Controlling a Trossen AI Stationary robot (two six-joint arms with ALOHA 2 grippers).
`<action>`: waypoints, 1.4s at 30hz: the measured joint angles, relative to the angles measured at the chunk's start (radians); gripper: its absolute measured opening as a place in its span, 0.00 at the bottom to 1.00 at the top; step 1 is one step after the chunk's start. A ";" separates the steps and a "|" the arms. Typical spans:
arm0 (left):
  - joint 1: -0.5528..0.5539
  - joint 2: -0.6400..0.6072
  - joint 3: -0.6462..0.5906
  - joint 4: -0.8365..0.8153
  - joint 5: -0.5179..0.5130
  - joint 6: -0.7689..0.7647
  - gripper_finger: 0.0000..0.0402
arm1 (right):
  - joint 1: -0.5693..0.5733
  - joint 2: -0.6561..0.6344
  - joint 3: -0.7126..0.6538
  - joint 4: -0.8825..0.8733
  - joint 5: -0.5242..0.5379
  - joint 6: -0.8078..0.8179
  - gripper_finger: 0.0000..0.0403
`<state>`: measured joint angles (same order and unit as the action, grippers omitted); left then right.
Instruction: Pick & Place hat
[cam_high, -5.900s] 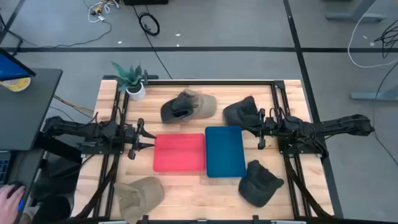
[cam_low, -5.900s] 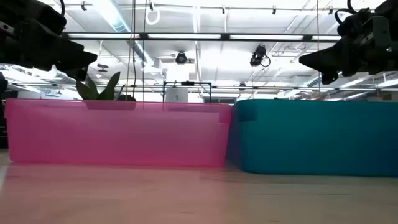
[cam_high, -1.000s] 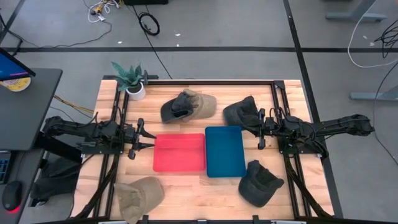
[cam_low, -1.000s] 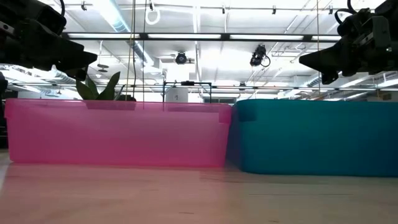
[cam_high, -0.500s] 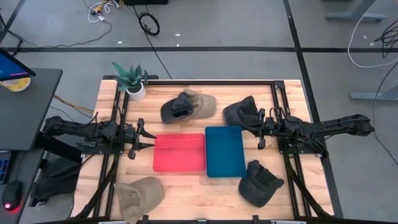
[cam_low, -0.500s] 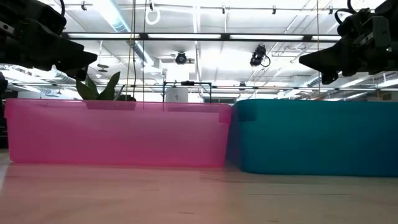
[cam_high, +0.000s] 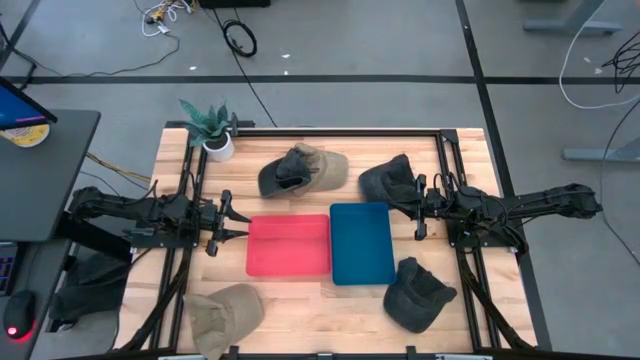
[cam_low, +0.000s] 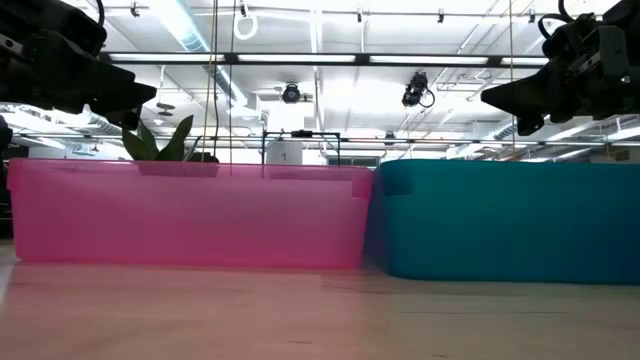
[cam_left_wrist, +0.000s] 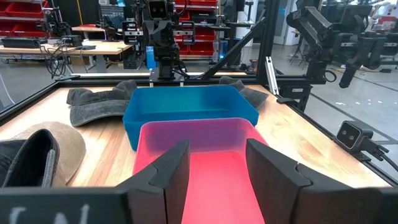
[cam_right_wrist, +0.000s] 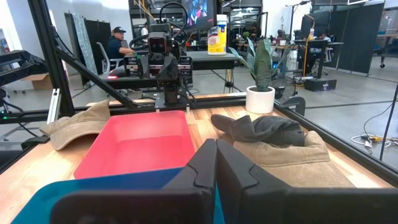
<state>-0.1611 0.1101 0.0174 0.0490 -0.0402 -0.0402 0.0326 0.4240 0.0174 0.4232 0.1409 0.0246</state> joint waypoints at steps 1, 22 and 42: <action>0.000 0.000 0.000 0.000 0.000 0.000 0.40 | 0.000 0.000 0.000 0.000 0.000 0.000 0.03; 0.000 0.000 0.000 0.000 0.000 0.000 0.40 | 0.000 0.000 0.000 0.000 0.000 0.000 0.03; 0.000 0.000 0.000 0.000 0.000 0.000 0.40 | 0.000 0.000 0.000 0.033 0.000 0.003 0.03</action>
<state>-0.1610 0.1102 0.0175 0.0487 -0.0403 -0.0401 0.0326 0.4239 0.0174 0.4558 0.1406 0.0273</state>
